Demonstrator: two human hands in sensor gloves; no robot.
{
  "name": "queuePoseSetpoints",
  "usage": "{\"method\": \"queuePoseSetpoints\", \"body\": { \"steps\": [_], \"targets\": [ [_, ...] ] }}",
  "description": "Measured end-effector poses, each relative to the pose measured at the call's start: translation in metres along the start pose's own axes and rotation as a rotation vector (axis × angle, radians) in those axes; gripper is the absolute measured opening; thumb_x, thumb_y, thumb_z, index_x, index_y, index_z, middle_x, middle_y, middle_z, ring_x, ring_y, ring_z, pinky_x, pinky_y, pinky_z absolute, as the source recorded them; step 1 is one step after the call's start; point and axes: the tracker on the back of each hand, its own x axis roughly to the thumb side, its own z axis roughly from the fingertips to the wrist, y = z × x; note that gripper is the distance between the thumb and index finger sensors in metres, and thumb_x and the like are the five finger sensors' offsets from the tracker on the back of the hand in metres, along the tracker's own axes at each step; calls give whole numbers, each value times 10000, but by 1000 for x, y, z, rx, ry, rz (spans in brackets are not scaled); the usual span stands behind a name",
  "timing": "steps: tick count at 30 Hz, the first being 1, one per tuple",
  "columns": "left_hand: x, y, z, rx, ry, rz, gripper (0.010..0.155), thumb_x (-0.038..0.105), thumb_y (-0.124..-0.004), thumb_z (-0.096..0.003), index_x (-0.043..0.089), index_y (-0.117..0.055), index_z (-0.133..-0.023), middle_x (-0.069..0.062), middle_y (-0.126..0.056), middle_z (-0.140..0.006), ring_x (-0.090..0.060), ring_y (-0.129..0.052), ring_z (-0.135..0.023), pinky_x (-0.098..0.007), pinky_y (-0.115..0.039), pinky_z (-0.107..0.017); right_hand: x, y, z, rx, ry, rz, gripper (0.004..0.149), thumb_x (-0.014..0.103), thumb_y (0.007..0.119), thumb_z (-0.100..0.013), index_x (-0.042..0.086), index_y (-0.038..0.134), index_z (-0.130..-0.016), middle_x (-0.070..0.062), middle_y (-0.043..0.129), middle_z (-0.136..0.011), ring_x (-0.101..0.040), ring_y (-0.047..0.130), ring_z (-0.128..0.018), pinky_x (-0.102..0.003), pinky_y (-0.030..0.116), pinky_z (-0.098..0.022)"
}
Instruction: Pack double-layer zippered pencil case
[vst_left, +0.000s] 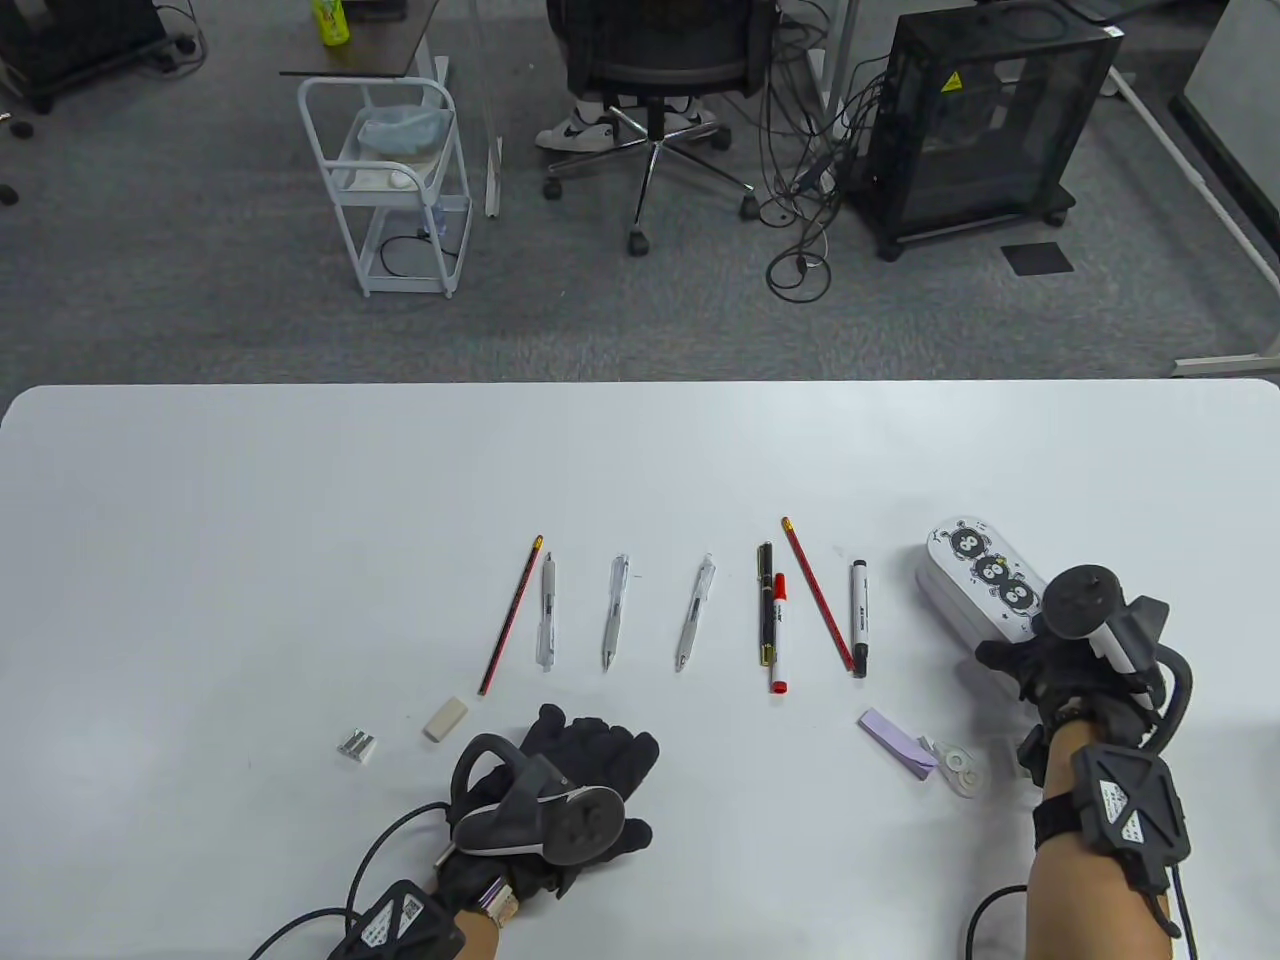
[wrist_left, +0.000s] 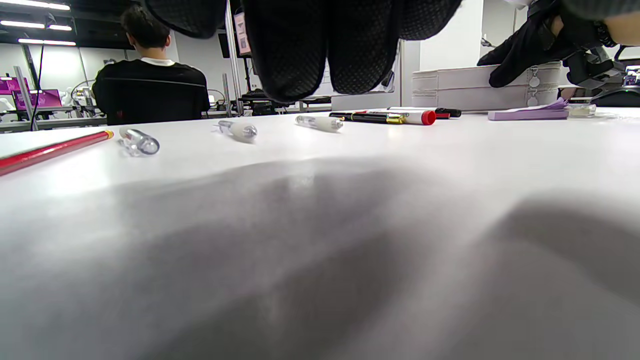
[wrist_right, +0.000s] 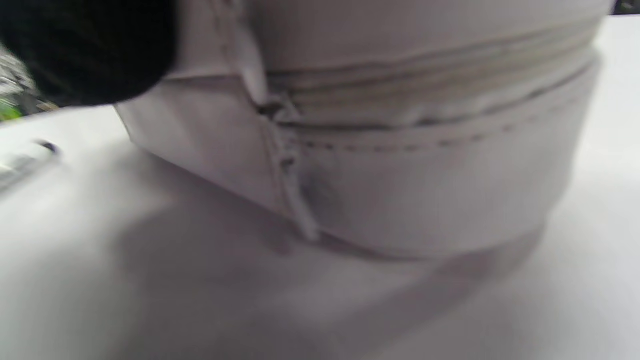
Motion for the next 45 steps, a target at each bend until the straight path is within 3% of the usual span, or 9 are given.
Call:
{"method": "queuePoseSetpoints", "body": {
  "steps": [5,9,15,22,30,33,36,41,45],
  "targets": [
    [-1,5,2,19,-9,-21,759,723,-594,-404,291,-520,-1025,-3,-742,-1054,-355,-816,-967,-607,-594,-716,56,-33,37,-68,-280,-87,1137,619,906,-306,97,256,-1079,-215,483,-1106,-451,605,-957,-686,361,-702],
    [-2,18,9,91,-10,-20,763,724,-593,-403,293,-513,-1027,-2,-734,-1058,-353,-811,-971,-606,-593,-717,107,-33,74,-71,-465,-18,1136,638,893,-304,100,265,-1082,-208,499,-1107,-440,623,-957,-681,381,-702],
    [-11,43,31,244,19,-14,763,720,-593,-410,290,-499,-1032,-12,-706,-1074,-362,-786,-985,-612,-580,-720,173,12,133,73,-711,66,1134,636,894,-302,98,270,-1081,-212,501,-1104,-443,625,-953,-682,383,-699],
    [-19,63,48,372,45,13,756,715,-590,-422,289,-493,-1038,-21,-668,-1094,-379,-739,-1011,-628,-546,-731,208,66,175,223,-829,69,1132,653,883,-304,98,273,-1079,-209,509,-1101,-438,635,-948,-677,395,-696],
    [-13,55,40,324,36,-13,751,715,-592,-421,290,-513,-1035,-18,-694,-1084,-378,-753,-1006,-630,-550,-729,209,102,181,374,-830,159,1132,671,830,-336,100,186,-1071,-210,419,-1114,-446,554,-974,-678,340,-704],
    [-11,49,34,284,39,-13,751,718,-591,-421,291,-519,-1035,-16,-704,-1082,-380,-757,-1005,-633,-551,-728,209,103,180,341,-847,167,1140,689,812,-321,101,184,-1069,-212,401,-1128,-481,515,-1002,-682,320,-705],
    [-9,44,25,235,38,-30,774,735,-581,-410,295,-502,-1041,-18,-690,-1092,-382,-747,-1012,-633,-546,-731,203,90,186,293,-858,113,1155,726,717,-289,111,101,-1049,-203,266,-1151,-536,312,-1040,-683,196,-703],
    [-2,41,14,174,22,-46,860,793,-569,-377,310,-410,-1070,-29,-616,-1139,-404,-681,-1053,-657,-506,-741,159,51,182,85,-717,23,1086,709,701,-323,102,207,-1076,-214,378,-1152,-550,409,-1027,-683,265,-706],
    [8,38,-15,-99,47,-42,965,854,-558,-333,350,-216,-1081,-73,-387,-1214,-476,-469,-1128,-711,-390,-755,116,46,166,118,-539,-58,1000,608,763,-391,67,273,-1074,-219,489,-1128,-529,561,-995,-675,358,-707]
  ]
}}
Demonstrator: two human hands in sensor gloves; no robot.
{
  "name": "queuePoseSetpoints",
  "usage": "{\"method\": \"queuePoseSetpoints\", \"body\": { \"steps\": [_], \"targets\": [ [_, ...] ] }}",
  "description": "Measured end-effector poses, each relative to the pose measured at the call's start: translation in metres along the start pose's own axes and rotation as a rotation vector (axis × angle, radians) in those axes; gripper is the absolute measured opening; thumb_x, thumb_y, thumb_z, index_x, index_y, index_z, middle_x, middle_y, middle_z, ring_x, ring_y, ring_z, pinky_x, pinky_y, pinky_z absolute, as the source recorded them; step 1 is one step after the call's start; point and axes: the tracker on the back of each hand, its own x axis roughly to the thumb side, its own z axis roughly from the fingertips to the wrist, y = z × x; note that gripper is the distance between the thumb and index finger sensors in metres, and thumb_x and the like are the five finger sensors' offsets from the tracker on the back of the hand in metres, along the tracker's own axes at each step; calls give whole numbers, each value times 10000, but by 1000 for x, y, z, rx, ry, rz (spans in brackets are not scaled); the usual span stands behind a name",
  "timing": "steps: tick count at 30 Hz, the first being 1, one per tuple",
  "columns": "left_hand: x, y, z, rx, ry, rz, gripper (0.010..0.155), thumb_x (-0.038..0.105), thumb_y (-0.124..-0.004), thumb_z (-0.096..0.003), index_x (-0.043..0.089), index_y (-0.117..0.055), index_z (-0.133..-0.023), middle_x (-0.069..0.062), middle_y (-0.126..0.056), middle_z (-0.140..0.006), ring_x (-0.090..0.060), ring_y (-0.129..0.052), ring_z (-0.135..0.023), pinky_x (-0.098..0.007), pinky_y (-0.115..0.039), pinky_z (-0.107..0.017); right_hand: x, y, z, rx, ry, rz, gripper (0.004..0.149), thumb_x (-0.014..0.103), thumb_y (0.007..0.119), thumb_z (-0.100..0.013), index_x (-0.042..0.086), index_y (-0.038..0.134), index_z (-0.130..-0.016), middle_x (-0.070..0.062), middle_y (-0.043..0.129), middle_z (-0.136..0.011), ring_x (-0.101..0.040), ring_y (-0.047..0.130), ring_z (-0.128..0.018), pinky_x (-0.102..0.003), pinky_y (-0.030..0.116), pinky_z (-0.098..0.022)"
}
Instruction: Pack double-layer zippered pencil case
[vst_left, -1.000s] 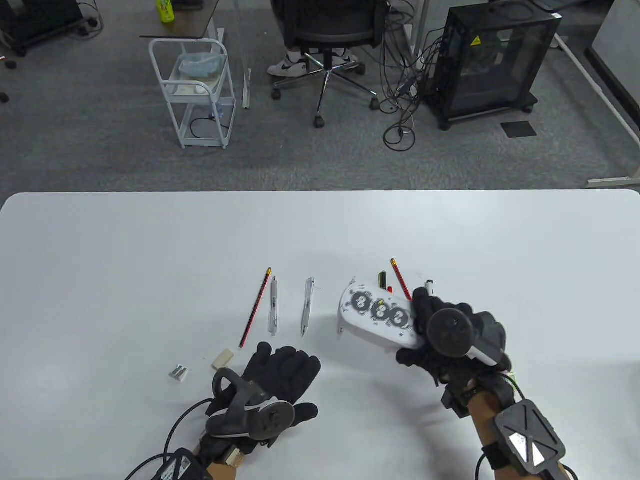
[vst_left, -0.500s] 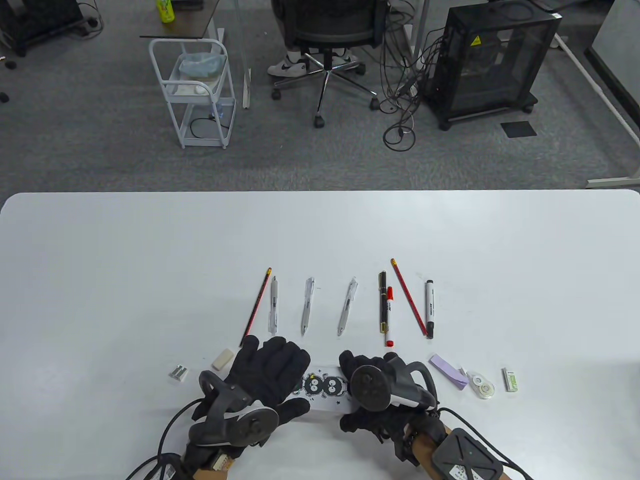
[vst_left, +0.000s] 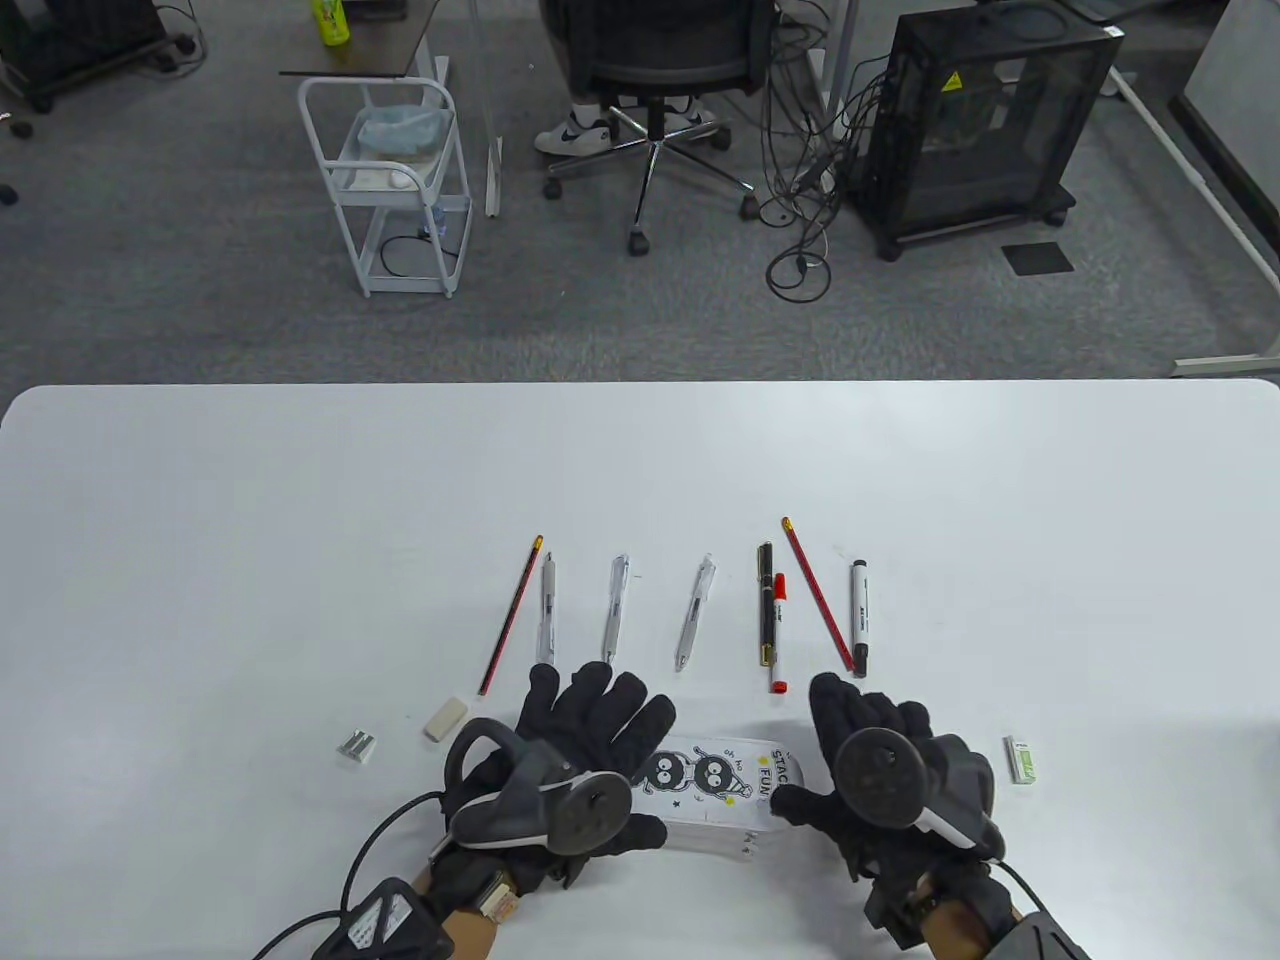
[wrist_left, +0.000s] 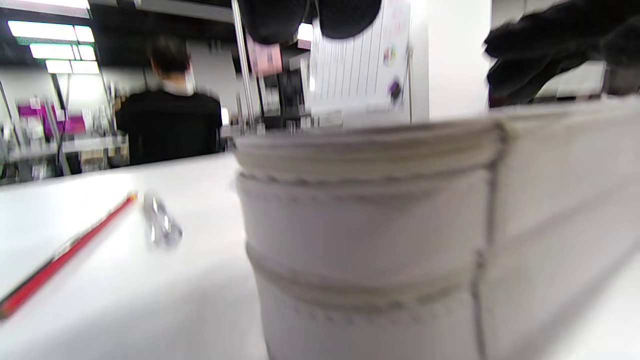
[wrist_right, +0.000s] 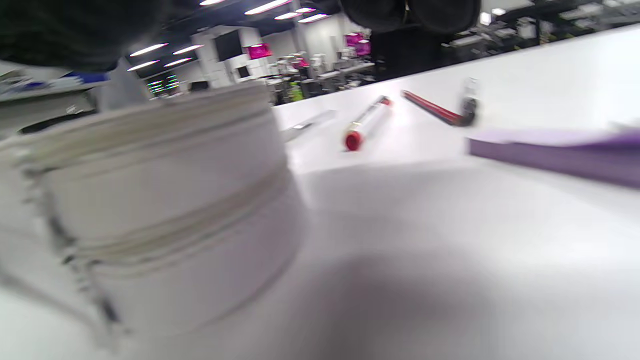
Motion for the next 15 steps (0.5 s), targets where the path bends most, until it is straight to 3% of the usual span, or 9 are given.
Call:
{"method": "queuePoseSetpoints", "body": {
  "steps": [3,6,8,10,13,15],
  "targets": [
    [8,-5,-23,-141,-12,-58,1016,869,-576,-311,359,-116,-1061,-82,-264,-1219,-489,-347,-1145,-724,-314,-760,-15,8,-1,9,61,-37,771,447,788,-447,54,497,-1043,-194,709,-1034,-455,756,-899,-641,479,-688],
    [14,-13,-41,-164,-61,-66,1026,870,-565,-293,351,-108,-1051,-82,-260,-1207,-466,-296,-1147,-715,-274,-764,-9,17,-3,68,37,93,541,388,794,-436,94,796,-890,-94,982,-762,-323,976,-635,-561,631,-630],
    [15,-20,-47,-126,-96,7,1009,870,-566,-292,353,-170,-1063,-75,-370,-1207,-450,-366,-1150,-708,-302,-766,0,22,-2,81,17,130,520,373,805,-429,94,819,-868,-73,1004,-692,-292,991,-565,-547,651,-615],
    [14,-32,-50,-92,-78,81,981,868,-527,-302,306,-310,-1076,-54,-618,-1121,-404,-638,-1077,-661,-445,-763,6,27,-3,99,1,165,517,371,809,-428,93,823,-864,-66,1008,-673,-283,992,-549,-544,654,-613],
    [16,-38,-43,-23,1,164,980,870,-536,-326,265,-359,-1077,-119,-656,-1076,-408,-786,-942,-599,-611,-696,11,35,-3,101,-8,204,607,405,824,-421,48,759,-908,-90,972,-748,-308,967,-613,-555,627,-629],
    [25,-39,-35,-27,169,133,966,883,-486,-366,250,-359,-1083,-115,-676,-1070,-390,-823,-918,-571,-659,-676,14,41,-3,109,-1,208,734,501,830,-397,51,695,-960,-117,928,-787,-331,926,-651,-570,588,-644]
  ]
}}
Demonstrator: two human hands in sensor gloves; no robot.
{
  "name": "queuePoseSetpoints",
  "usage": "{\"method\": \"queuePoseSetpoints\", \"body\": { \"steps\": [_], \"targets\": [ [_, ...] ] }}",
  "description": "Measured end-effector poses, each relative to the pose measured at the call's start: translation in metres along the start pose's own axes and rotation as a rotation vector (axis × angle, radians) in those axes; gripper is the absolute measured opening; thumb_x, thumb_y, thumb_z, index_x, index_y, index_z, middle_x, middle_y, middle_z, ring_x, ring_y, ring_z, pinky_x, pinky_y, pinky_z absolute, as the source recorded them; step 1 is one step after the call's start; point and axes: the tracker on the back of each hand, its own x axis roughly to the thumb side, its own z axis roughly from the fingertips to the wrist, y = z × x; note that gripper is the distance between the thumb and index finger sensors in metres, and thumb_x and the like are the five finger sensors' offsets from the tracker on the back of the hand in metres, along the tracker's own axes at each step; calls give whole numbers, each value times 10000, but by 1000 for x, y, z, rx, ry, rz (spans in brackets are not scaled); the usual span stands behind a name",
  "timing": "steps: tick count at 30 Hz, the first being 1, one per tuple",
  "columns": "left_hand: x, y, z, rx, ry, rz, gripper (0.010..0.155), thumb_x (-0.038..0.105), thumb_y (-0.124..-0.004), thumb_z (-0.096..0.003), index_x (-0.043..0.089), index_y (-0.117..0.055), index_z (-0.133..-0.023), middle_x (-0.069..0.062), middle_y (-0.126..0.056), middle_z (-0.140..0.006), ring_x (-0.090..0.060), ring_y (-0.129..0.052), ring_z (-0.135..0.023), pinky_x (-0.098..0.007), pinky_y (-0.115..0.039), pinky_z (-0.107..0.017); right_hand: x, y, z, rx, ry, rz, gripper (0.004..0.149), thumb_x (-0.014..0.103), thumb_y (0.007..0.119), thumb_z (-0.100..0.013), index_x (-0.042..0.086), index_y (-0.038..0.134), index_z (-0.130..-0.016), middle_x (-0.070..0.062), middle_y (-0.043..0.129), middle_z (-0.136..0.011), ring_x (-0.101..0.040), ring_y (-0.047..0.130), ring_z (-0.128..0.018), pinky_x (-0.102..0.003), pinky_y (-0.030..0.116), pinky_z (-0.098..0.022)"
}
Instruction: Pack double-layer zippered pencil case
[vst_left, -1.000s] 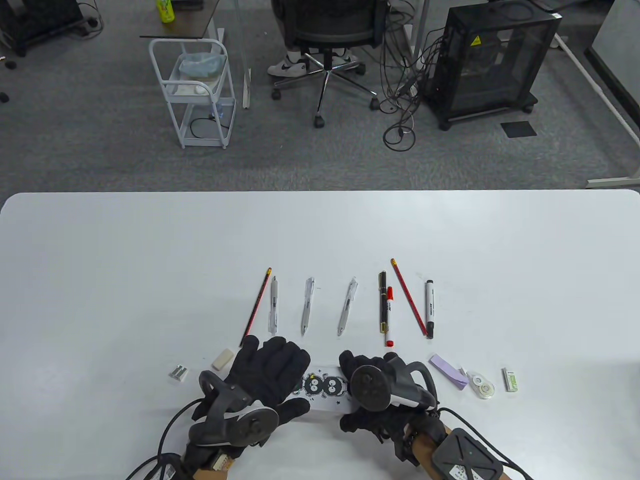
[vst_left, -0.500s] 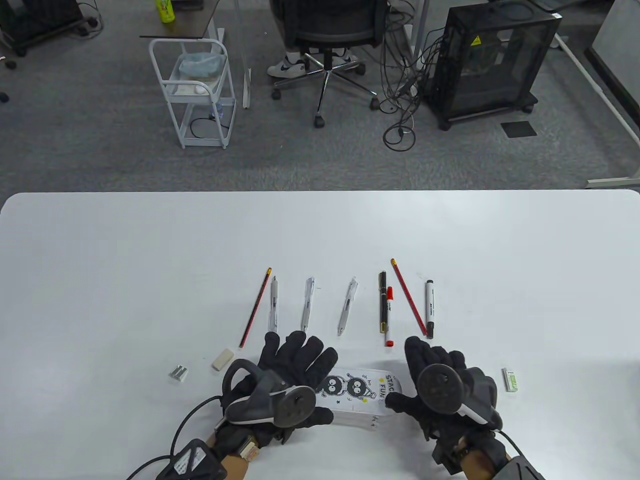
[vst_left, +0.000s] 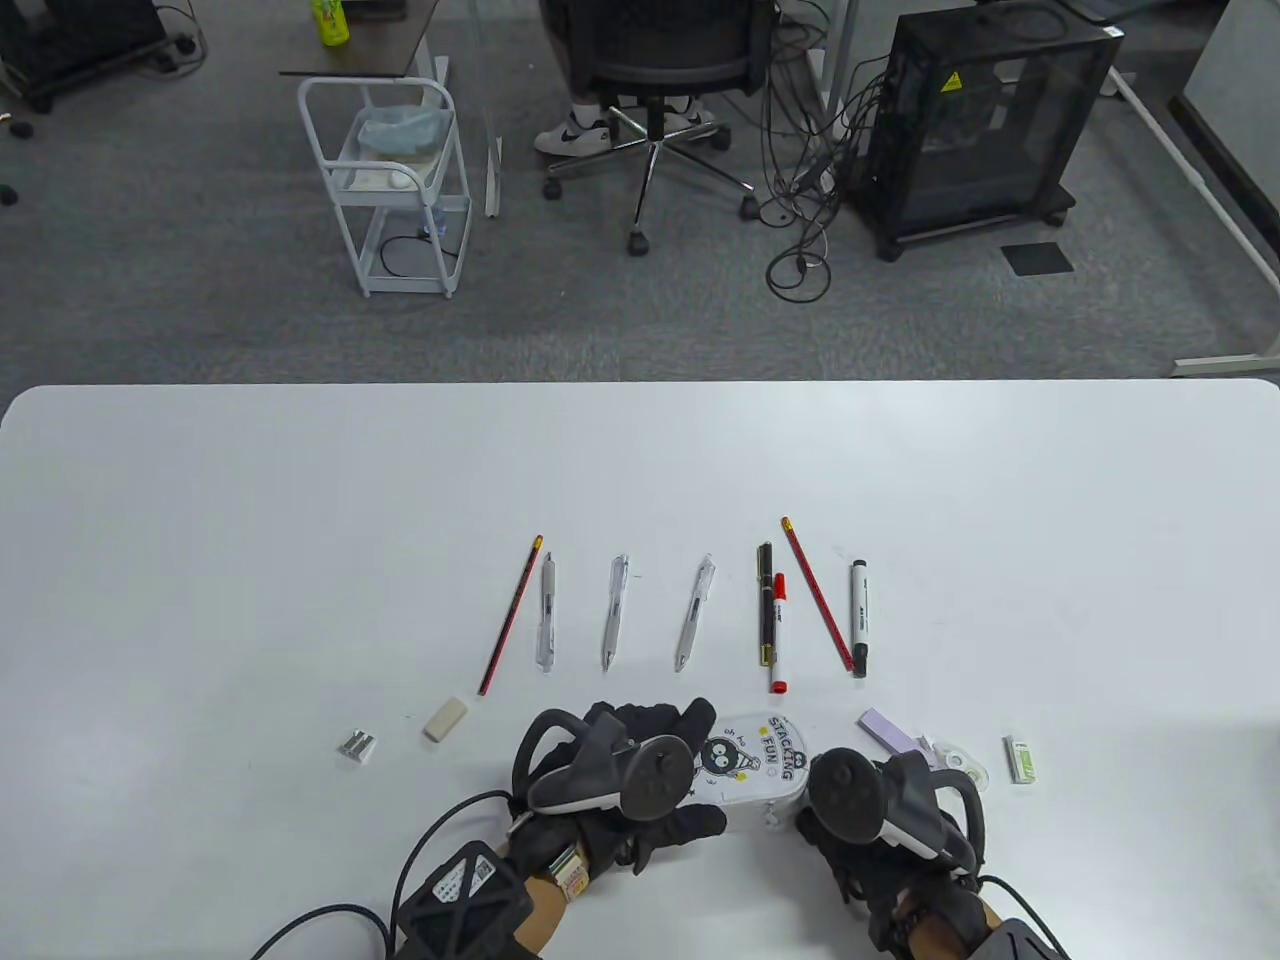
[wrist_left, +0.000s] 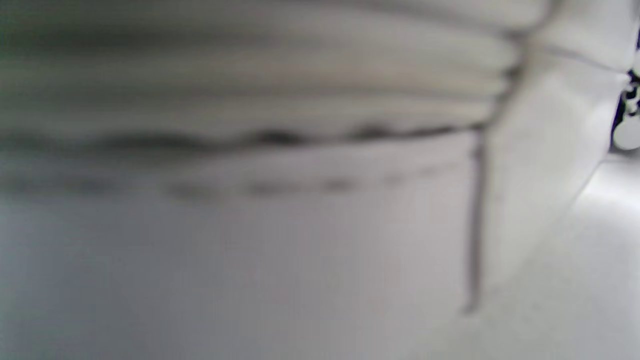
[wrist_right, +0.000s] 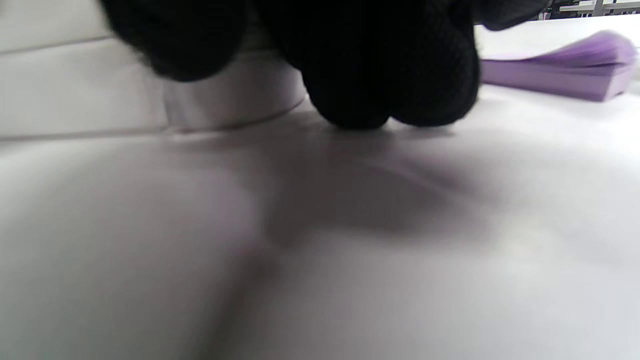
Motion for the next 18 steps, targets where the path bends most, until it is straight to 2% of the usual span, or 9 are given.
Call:
{"method": "queuePoseSetpoints", "body": {
  "steps": [2,4,6,7,8,10,12,14,18],
  "targets": [
    [9,-3,5,9,20,46,965,873,-489,-371,234,-349,-1080,-141,-651,-1068,-415,-794,-914,-576,-646,-671,6,5,-1,-3,33,20,844,595,787,-381,15,643,-978,-144,882,-809,-361,879,-668,-589,539,-658],
    [15,-5,7,-23,34,54,965,871,-479,-388,214,-331,-1078,-158,-629,-1066,-425,-774,-907,-569,-646,-668,13,8,-3,-32,79,120,921,661,724,-355,4,614,-991,-169,841,-853,-392,839,-716,-607,485,-673],
    [19,-7,8,-38,18,80,979,868,-506,-395,191,-311,-1075,-190,-600,-1061,-446,-747,-896,-570,-638,-667,16,11,-8,-65,102,225,954,685,711,-331,20,585,-1004,-164,819,-884,-384,824,-745,-605,471,-679],
    [22,-8,9,-42,7,76,994,865,-542,-394,178,-307,-1074,-208,-593,-1057,-461,-740,-886,-577,-637,-663,15,12,-9,-108,105,219,947,674,724,-303,33,607,-990,-152,839,-862,-371,841,-724,-599,483,-674],
    [23,-8,10,-45,3,61,1007,864,-566,-395,168,-302,-1072,-221,-589,-1054,-472,-739,-878,-579,-639,-660,14,11,-10,-90,103,179,931,651,750,-303,38,619,-991,-145,847,-857,-359,843,-718,-593,478,-677],
    [24,-9,9,-37,-1,34,1003,828,-640,-408,154,-295,-1065,-231,-587,-1042,-481,-742,-861,-582,-647,-651,6,5,-6,-211,112,3,823,535,887,-275,34,763,-916,-101,966,-749,-310,919,-640,-577,503,-672],
    [24,-9,8,-41,0,62,996,803,-677,-414,151,-297,-1064,-238,-581,-1036,-490,-730,-855,-588,-638,-648,-1,3,-5,-224,122,-88,673,435,959,-275,49,862,-818,-62,1034,-630,-279,948,-590,-552,518,-676],
    [24,-9,8,-40,6,57,992,802,-678,-416,151,-300,-1064,-235,-584,-1036,-487,-734,-853,-584,-642,-646,1,2,-4,-221,99,-70,579,412,955,-305,60,906,-762,-48,1055,-568,-266,963,-557,-540,532,-677],
    [20,-6,6,-44,-6,54,996,807,-695,-402,166,-314,-1062,-215,-604,-1035,-460,-764,-853,-566,-668,-644,-1,-1,-3,-220,22,5,495,410,895,-351,121,908,-752,-17,1032,-586,-259,945,-589,-550,524,-679]
  ]
}}
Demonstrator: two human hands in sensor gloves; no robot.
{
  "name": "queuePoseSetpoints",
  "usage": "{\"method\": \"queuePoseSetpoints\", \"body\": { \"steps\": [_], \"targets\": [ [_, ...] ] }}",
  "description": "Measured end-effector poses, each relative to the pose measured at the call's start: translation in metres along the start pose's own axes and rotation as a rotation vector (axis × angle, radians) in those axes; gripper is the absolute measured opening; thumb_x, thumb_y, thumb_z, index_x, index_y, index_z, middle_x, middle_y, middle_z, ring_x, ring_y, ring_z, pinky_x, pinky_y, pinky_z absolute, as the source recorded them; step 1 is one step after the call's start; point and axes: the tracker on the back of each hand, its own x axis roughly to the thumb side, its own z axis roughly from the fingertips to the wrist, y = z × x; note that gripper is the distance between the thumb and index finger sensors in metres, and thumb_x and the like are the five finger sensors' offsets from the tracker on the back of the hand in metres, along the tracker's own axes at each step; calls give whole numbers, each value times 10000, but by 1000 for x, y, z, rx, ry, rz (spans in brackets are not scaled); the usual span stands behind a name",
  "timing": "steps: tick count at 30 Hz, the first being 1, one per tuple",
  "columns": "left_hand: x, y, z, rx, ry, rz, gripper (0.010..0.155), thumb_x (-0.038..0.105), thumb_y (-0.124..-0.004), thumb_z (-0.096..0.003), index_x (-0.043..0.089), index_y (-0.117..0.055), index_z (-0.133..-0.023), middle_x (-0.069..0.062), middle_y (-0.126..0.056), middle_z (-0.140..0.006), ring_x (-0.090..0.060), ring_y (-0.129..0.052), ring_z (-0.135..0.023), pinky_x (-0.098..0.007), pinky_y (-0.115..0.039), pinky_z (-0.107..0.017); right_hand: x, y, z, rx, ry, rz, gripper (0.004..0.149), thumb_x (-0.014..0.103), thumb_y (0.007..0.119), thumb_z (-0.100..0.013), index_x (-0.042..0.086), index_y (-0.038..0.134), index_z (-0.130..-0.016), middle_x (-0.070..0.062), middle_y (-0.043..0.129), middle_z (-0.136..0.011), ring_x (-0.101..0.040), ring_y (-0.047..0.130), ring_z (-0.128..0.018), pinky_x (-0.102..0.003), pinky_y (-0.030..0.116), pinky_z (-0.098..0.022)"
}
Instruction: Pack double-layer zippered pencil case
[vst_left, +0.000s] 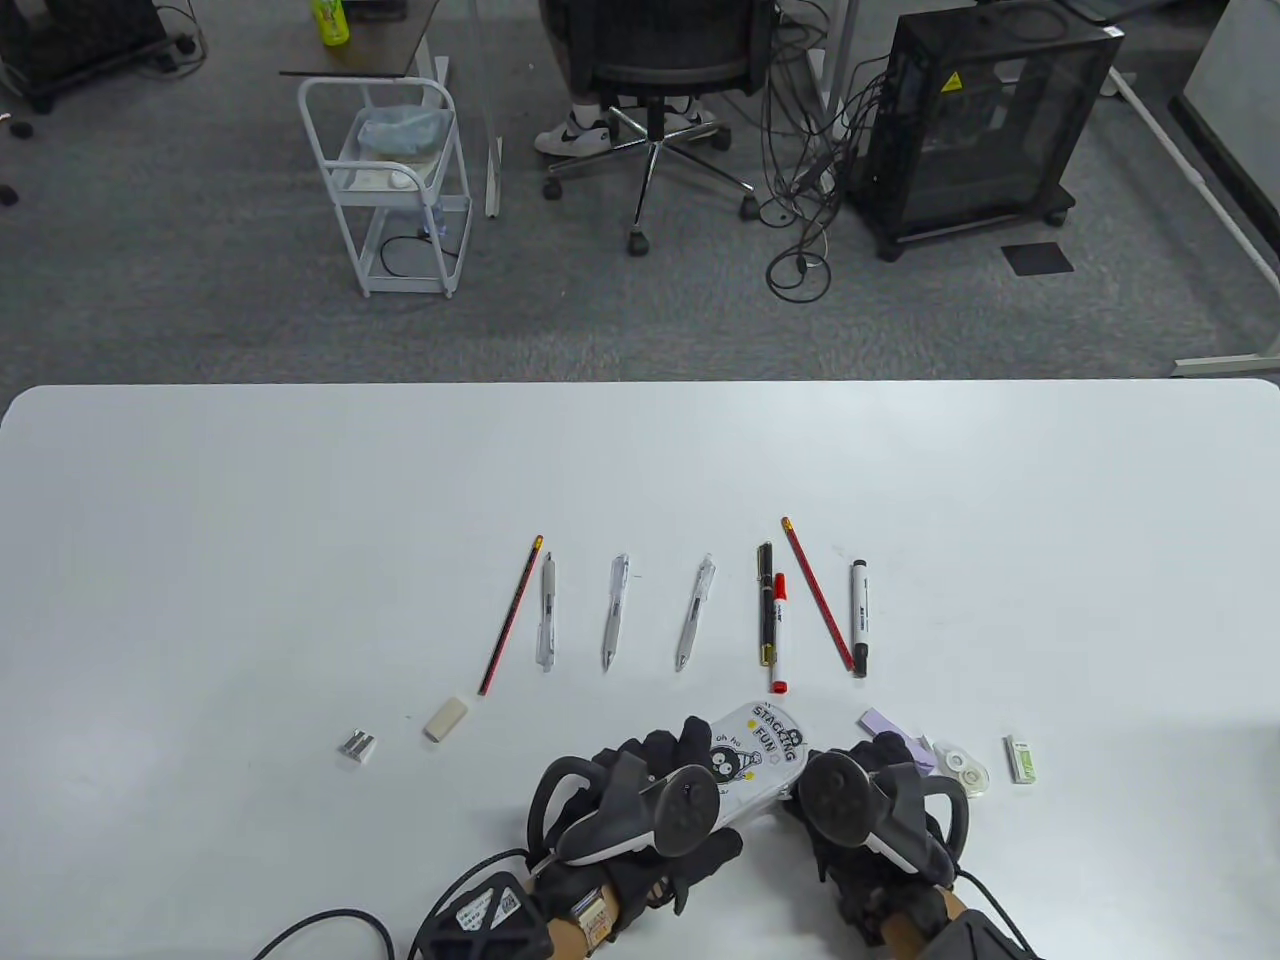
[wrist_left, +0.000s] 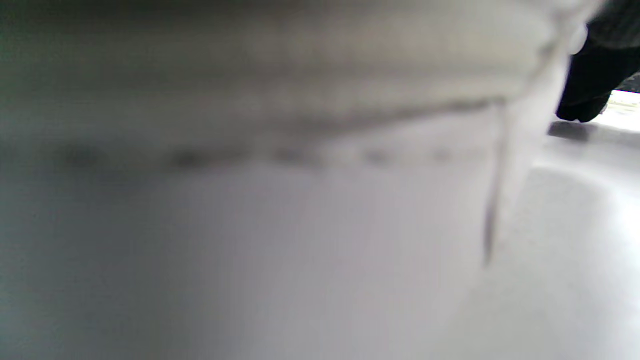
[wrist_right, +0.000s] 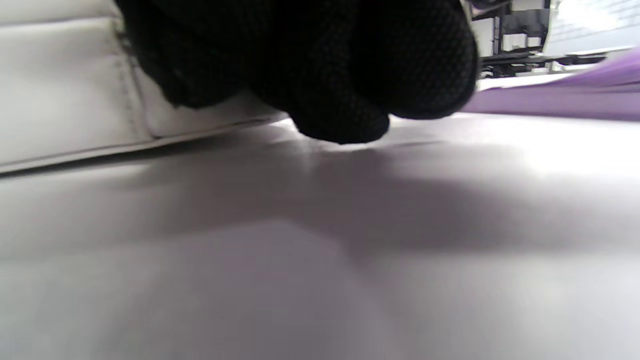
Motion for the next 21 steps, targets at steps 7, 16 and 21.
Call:
{"method": "queuePoseSetpoints", "body": {
  "steps": [7,16,21],
  "targets": [
    [-7,7,5,-82,-388,-27,1016,742,-835,-351,219,-339,-1067,-173,-595,-1078,-443,-756,-913,-569,-654,-667,-12,-22,7,-90,-234,298,465,475,820,-341,255,928,-736,73,1077,-552,-237,974,-679,-539,512,-709],
    [26,3,15,129,-695,-228,974,728,-868,-212,356,-459,-1015,-12,-665,-1125,-349,-785,-1031,-587,-588,-738,30,0,7,58,-538,145,474,417,865,-269,248,955,-703,54,1091,-512,-231,989,-637,-518,540,-699],
    [18,5,16,159,-606,-240,998,718,-855,-204,382,-424,-1039,-52,-539,-1177,-395,-633,-1093,-636,-490,-754,17,-1,5,109,-431,54,467,425,854,-310,223,939,-722,24,1046,-514,-266,953,-638,-535,539,-683]
  ]
}}
